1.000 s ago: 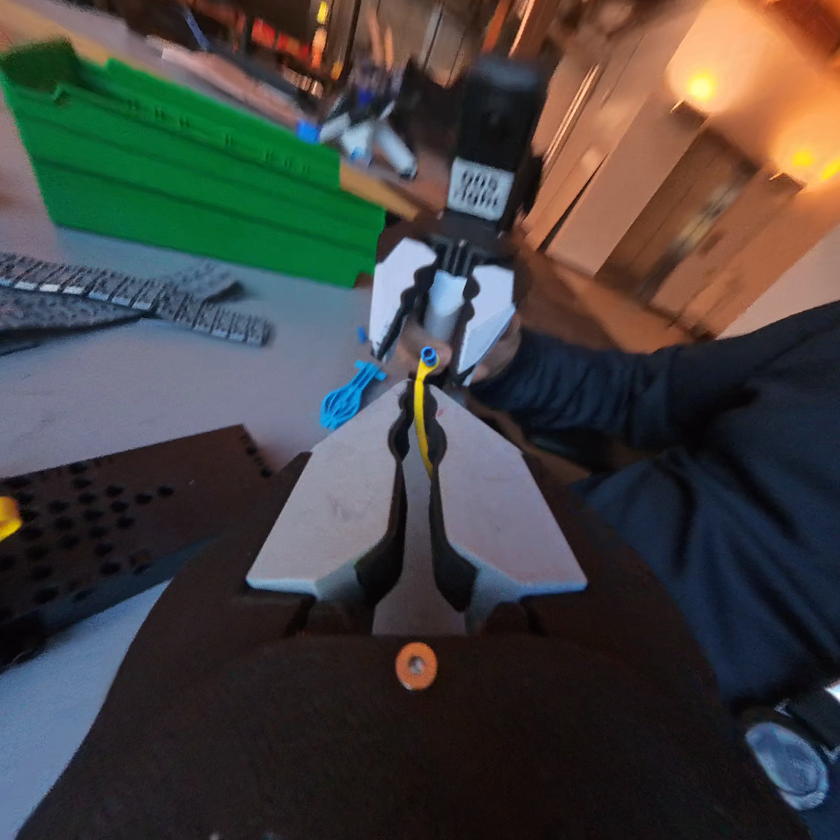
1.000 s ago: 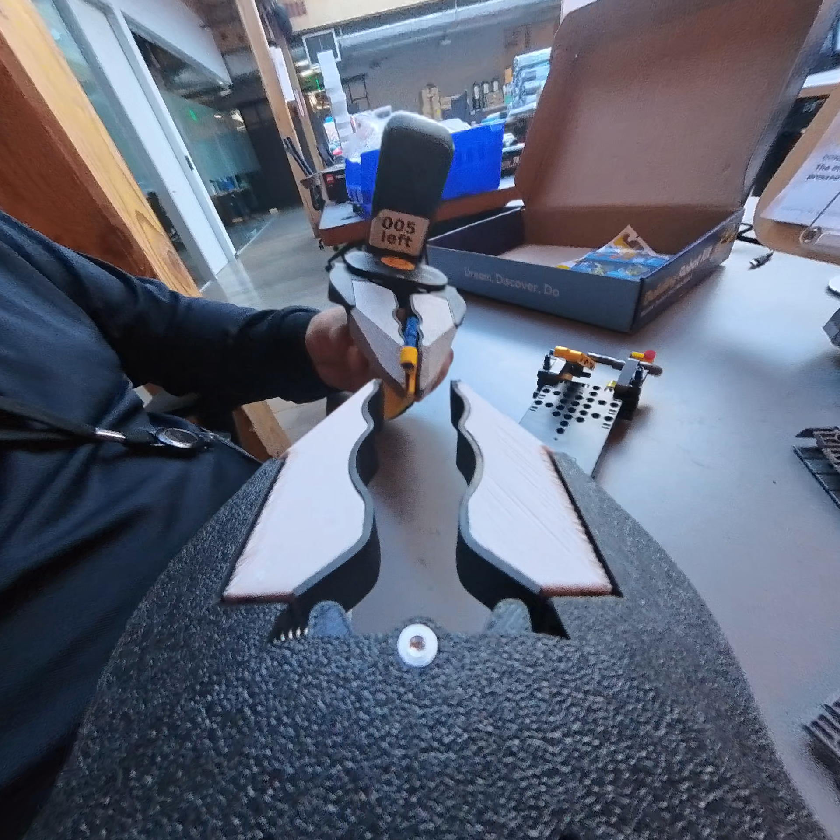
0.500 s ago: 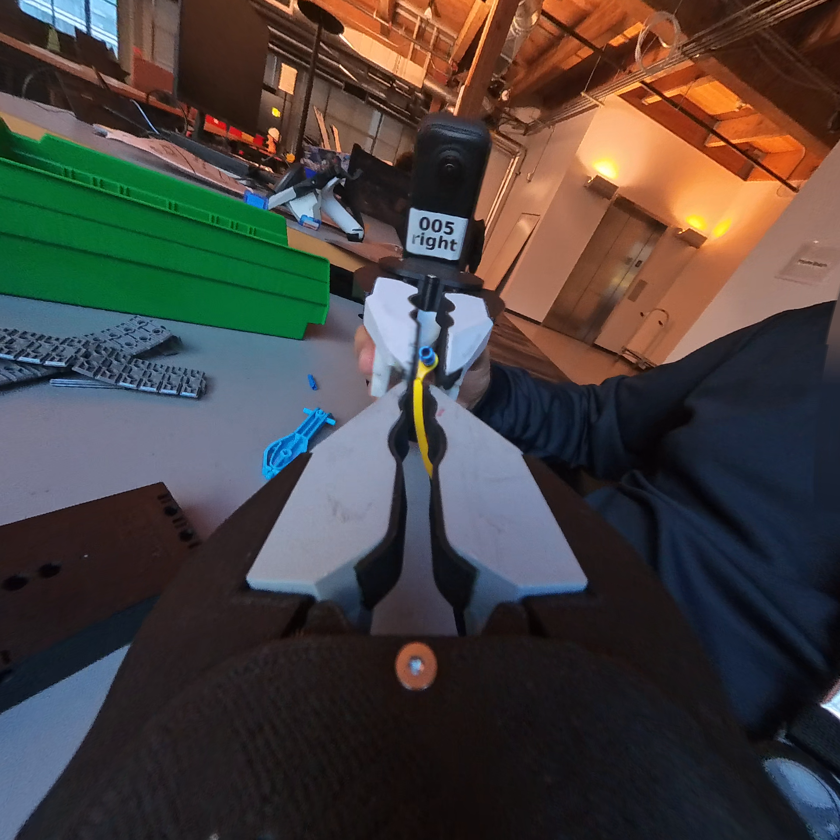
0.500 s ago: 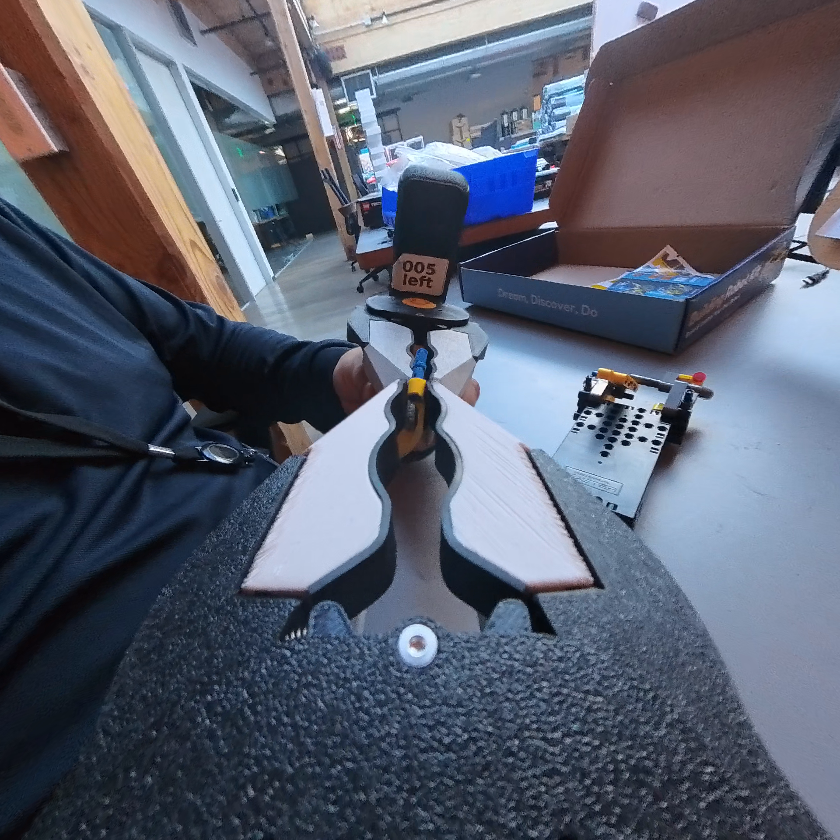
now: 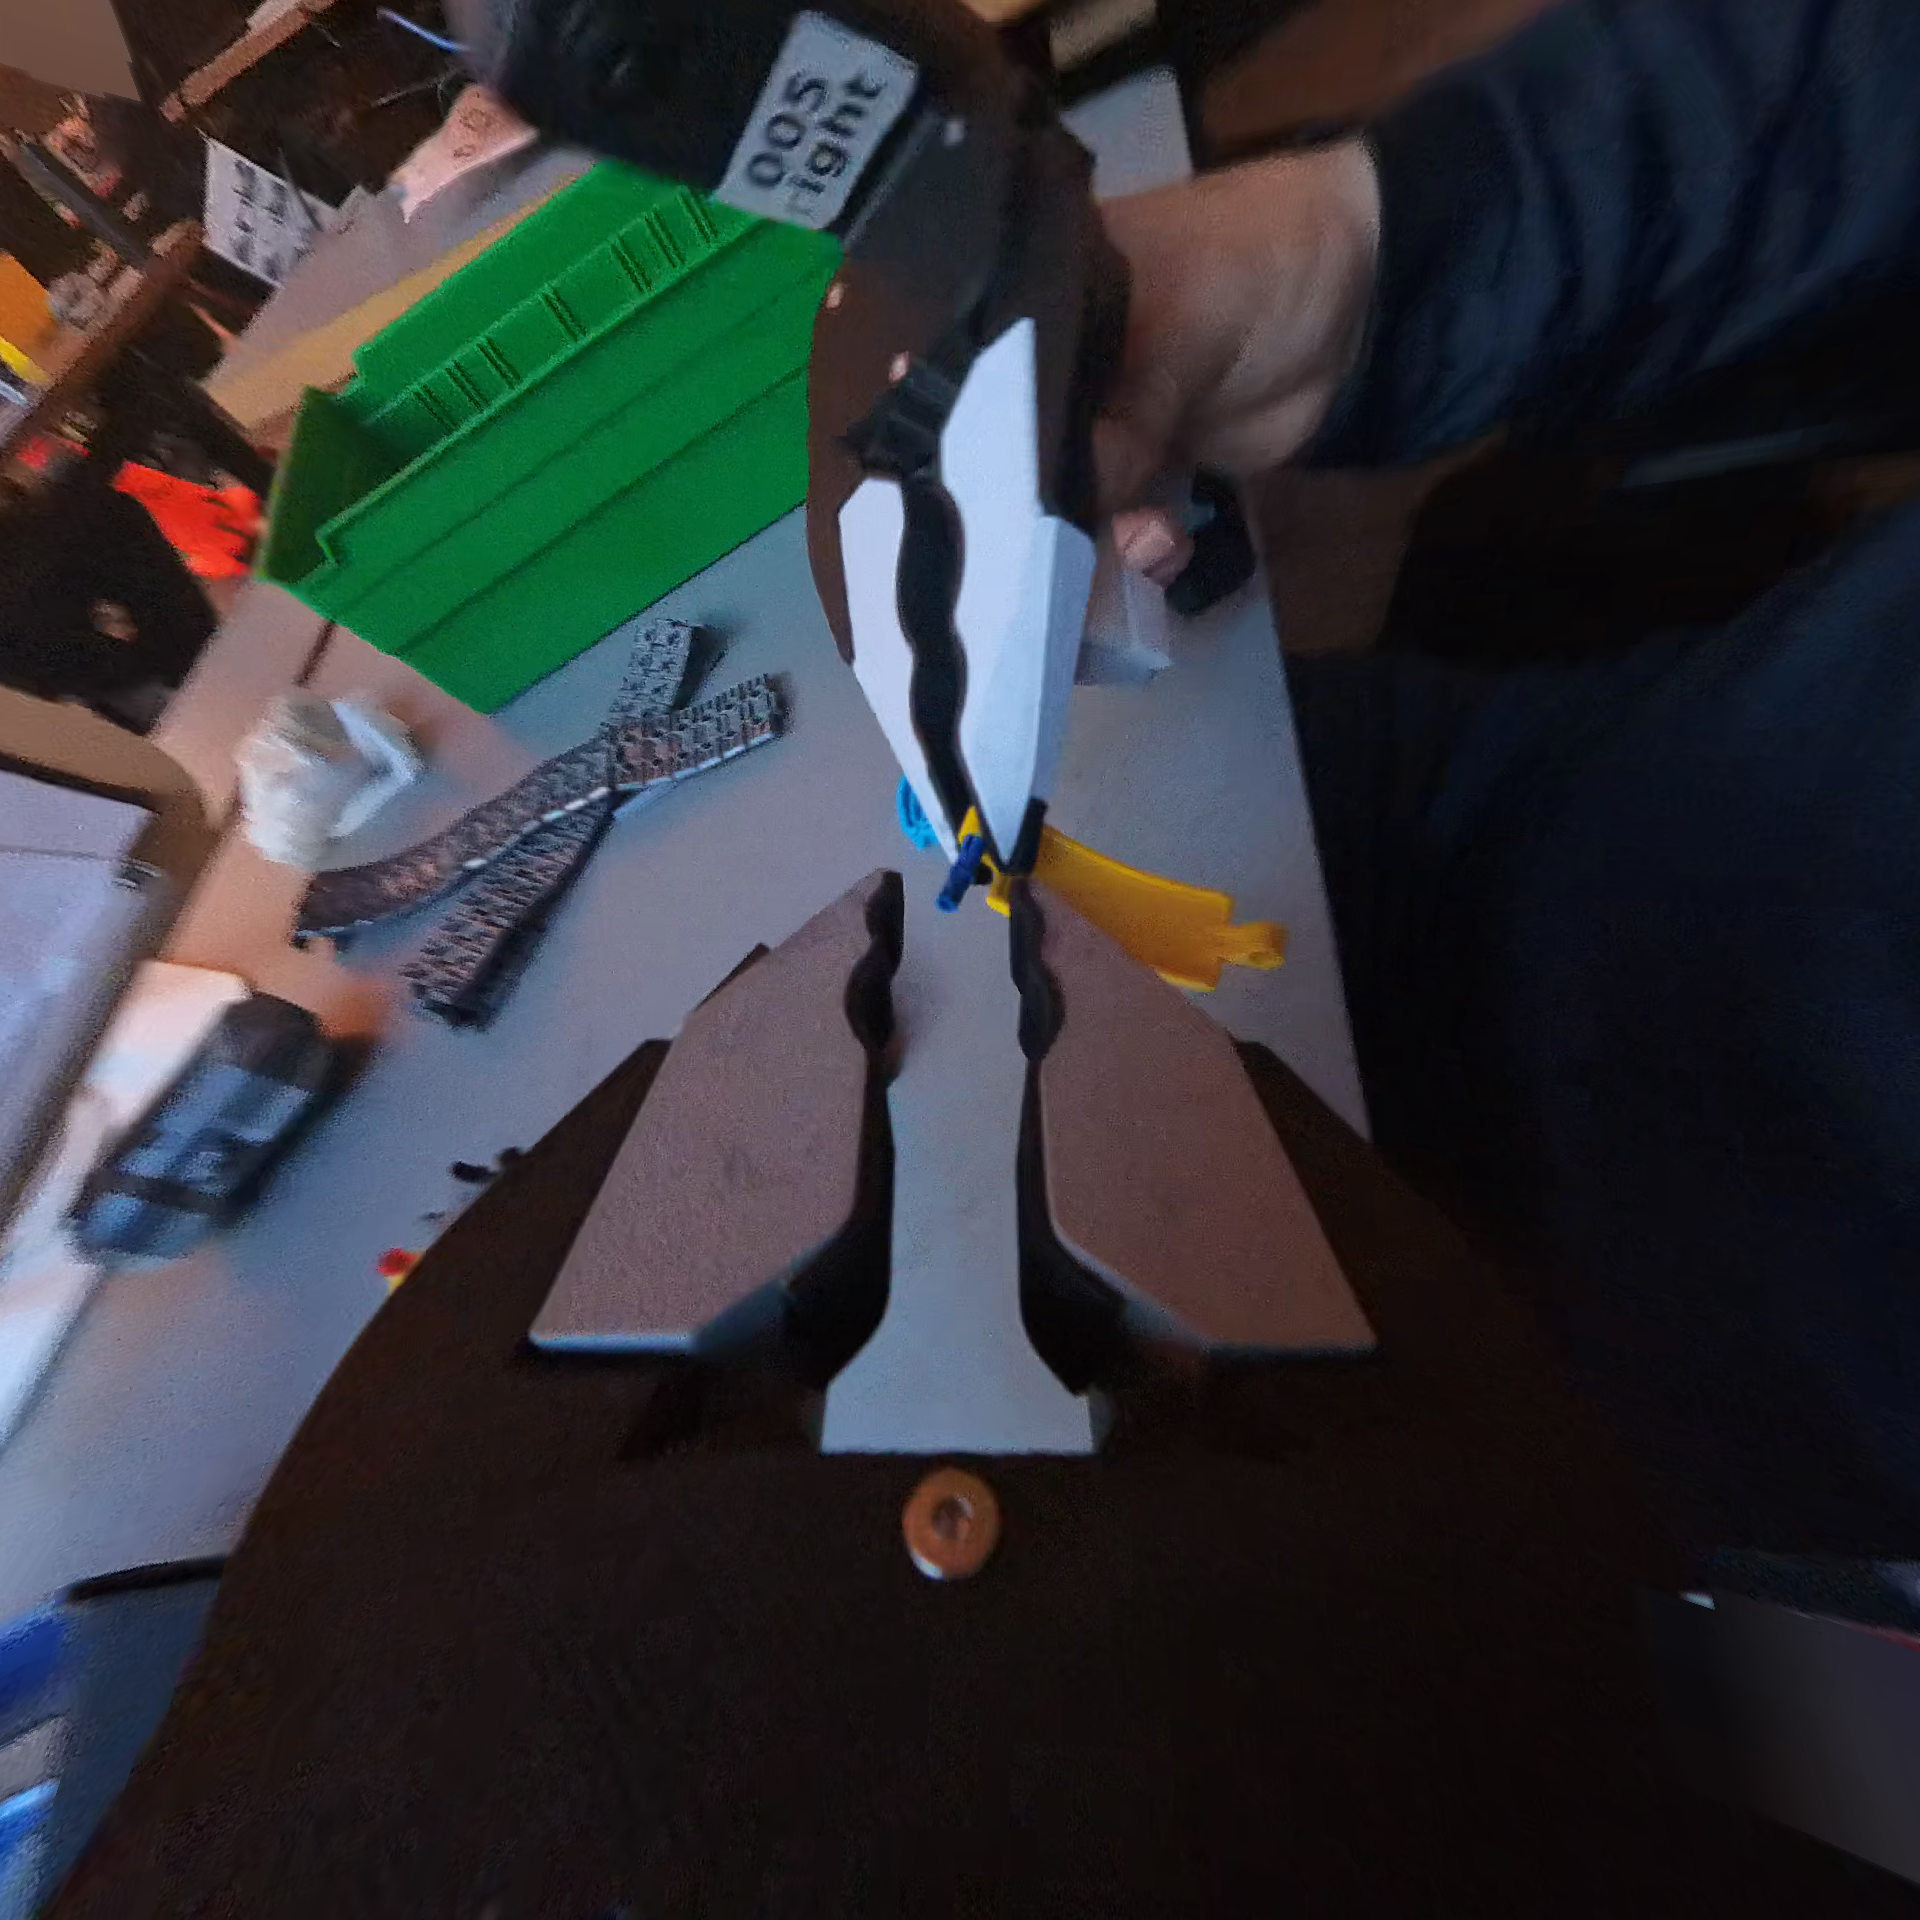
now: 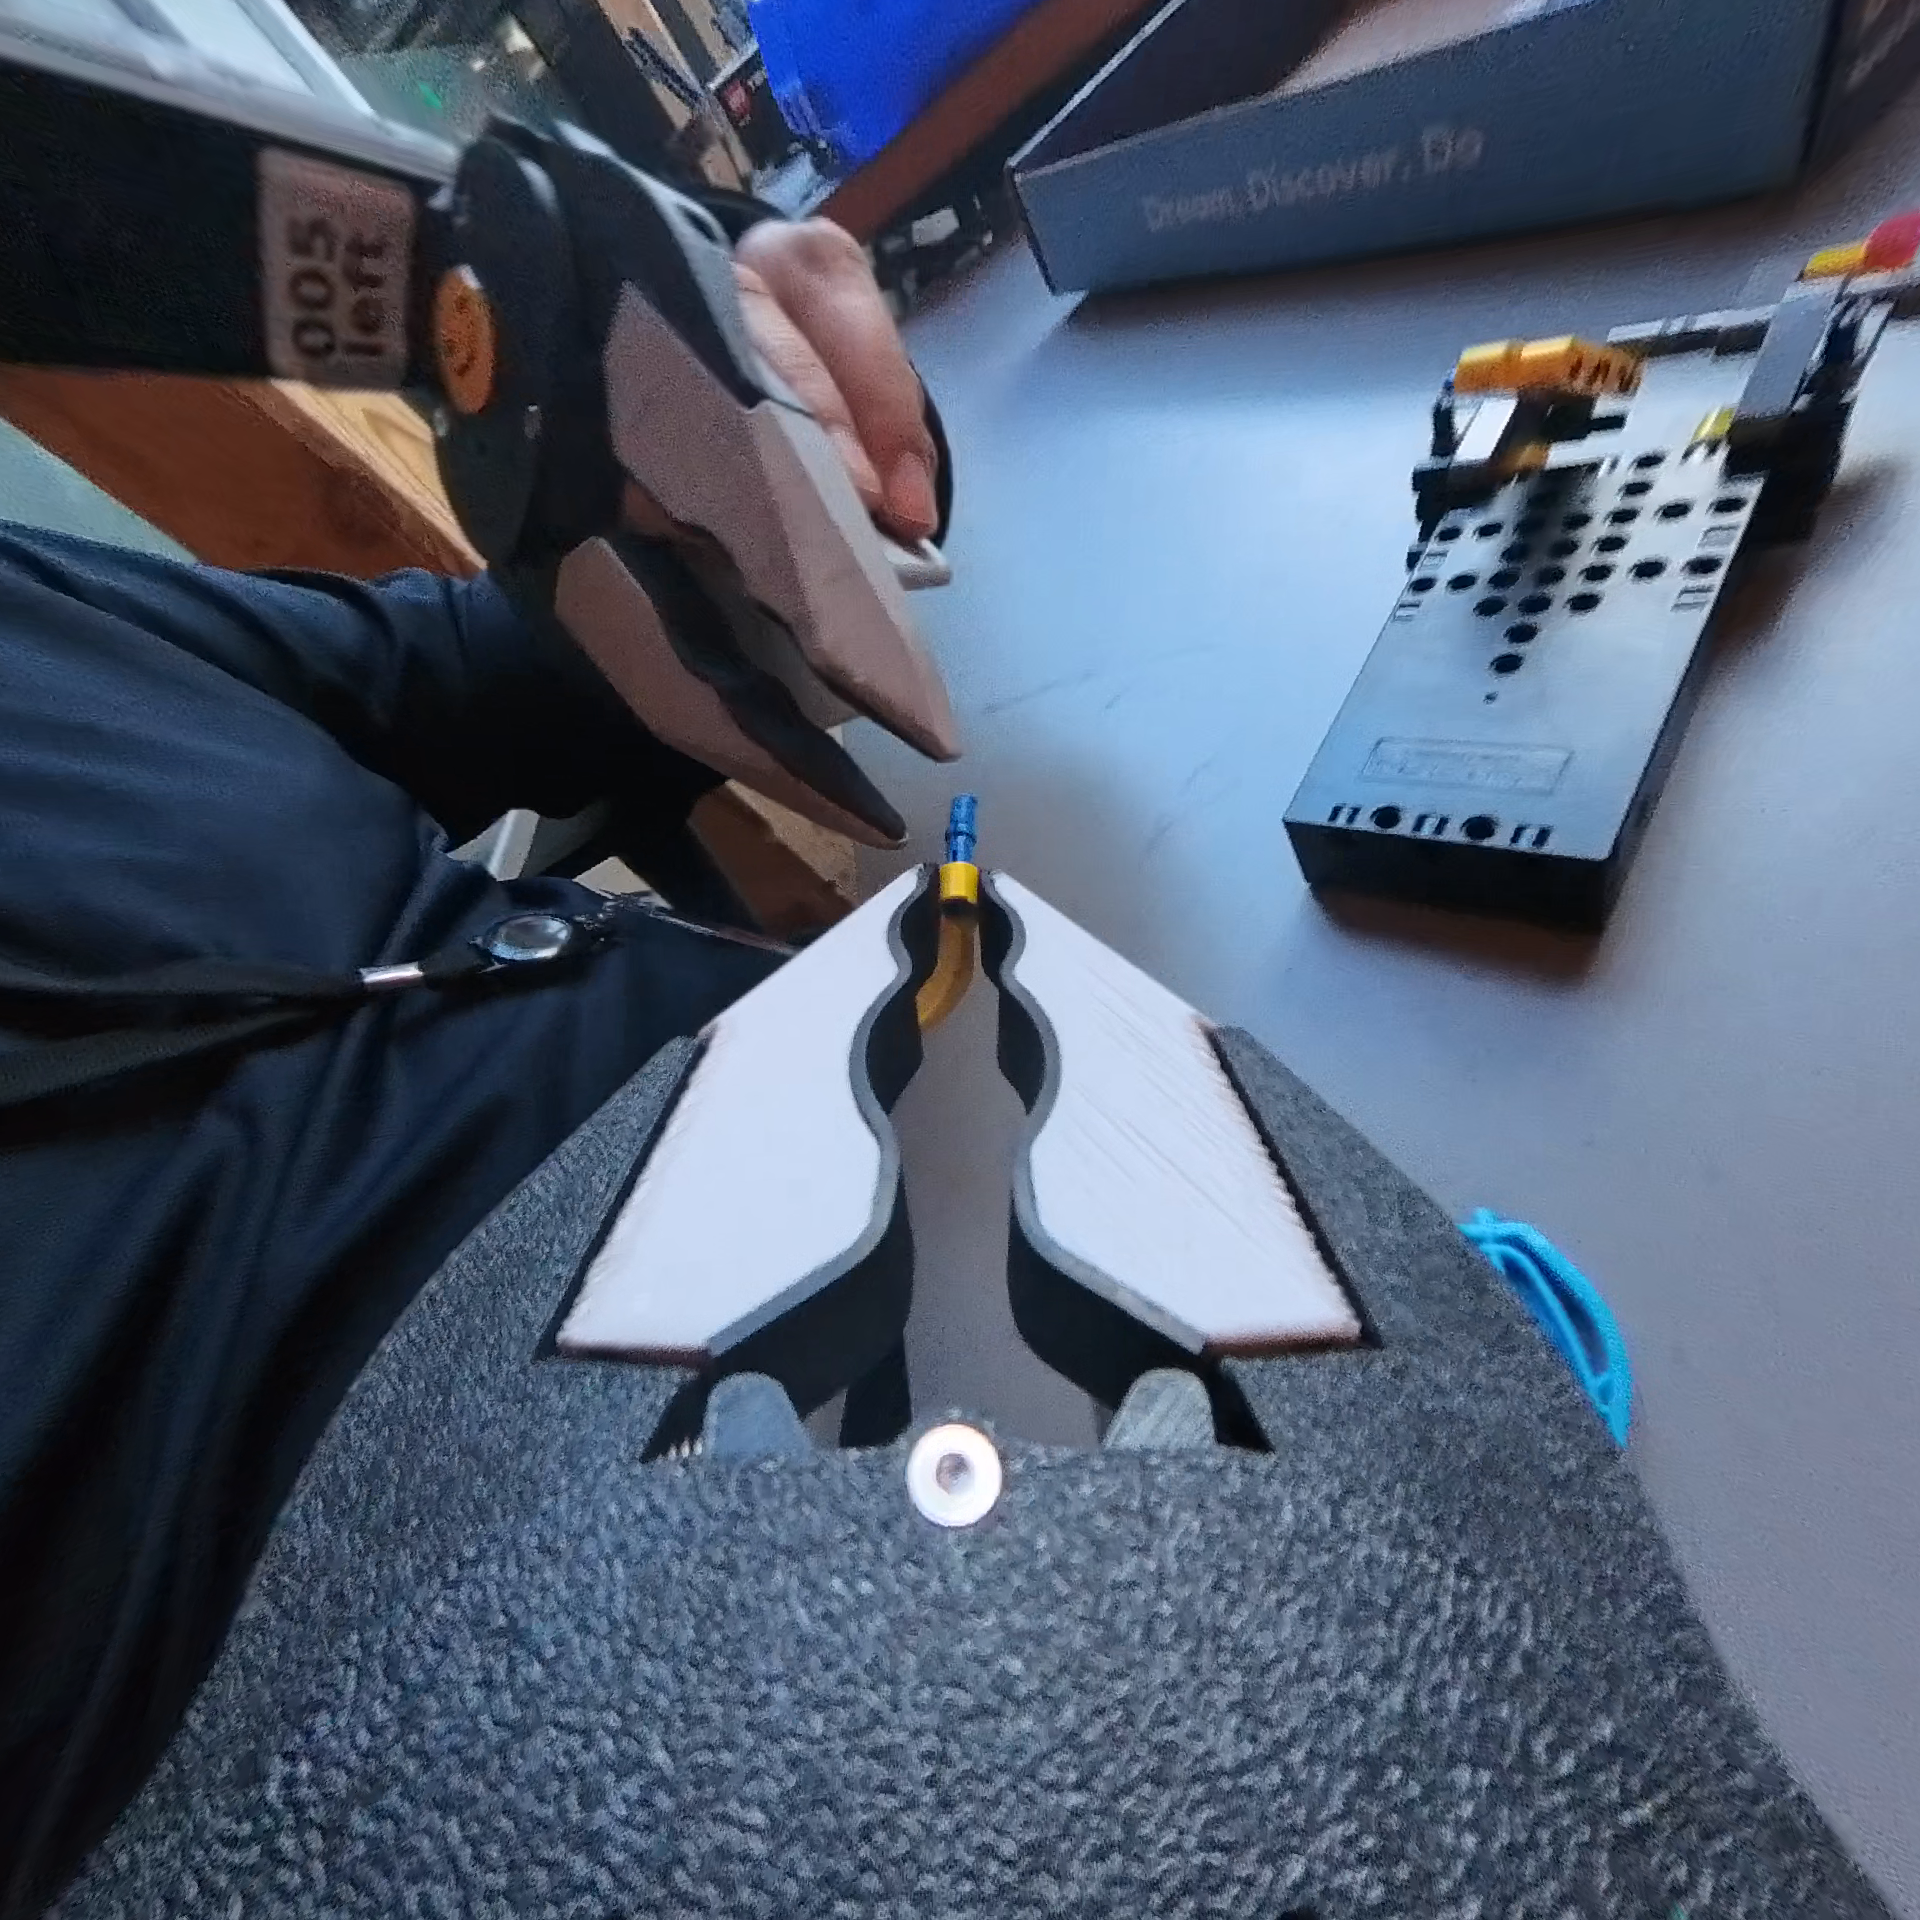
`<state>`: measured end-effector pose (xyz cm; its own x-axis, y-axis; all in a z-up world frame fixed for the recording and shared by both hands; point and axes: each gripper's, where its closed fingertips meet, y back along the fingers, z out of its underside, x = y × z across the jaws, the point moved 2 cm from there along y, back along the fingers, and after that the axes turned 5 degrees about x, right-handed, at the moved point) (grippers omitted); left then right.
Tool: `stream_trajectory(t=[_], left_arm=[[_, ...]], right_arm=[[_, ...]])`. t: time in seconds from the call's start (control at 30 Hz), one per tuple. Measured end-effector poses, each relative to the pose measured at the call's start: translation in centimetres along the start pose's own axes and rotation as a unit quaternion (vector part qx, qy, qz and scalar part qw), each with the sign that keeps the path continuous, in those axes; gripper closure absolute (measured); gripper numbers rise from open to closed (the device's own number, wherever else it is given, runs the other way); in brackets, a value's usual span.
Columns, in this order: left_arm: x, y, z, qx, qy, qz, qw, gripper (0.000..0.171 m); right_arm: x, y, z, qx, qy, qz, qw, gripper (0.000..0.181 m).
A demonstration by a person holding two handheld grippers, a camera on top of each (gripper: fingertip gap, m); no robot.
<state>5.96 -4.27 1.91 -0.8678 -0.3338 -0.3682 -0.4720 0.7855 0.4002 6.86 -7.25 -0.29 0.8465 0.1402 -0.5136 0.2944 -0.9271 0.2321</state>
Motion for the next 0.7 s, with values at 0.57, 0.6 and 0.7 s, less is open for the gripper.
stream_trajectory(t=[0.57,0.6,0.7], left_arm=[[4.7,2.2,1.3,-0.034,0.206,0.197,0.958,0.162],[4.7,2.4,1.0,-0.021,0.221,0.201,0.954,0.163],[5.2,2.7,0.9,-0.019,0.234,0.201,0.951,0.163]], right_arm=[[-3.8,-2.8,2.8,-0.079,0.166,0.047,0.982,0.176],[-4.0,-2.9,2.7,-0.078,0.179,0.054,0.979,0.176],[-4.8,-3.1,2.8,-0.077,0.2,0.058,0.975,0.176]])
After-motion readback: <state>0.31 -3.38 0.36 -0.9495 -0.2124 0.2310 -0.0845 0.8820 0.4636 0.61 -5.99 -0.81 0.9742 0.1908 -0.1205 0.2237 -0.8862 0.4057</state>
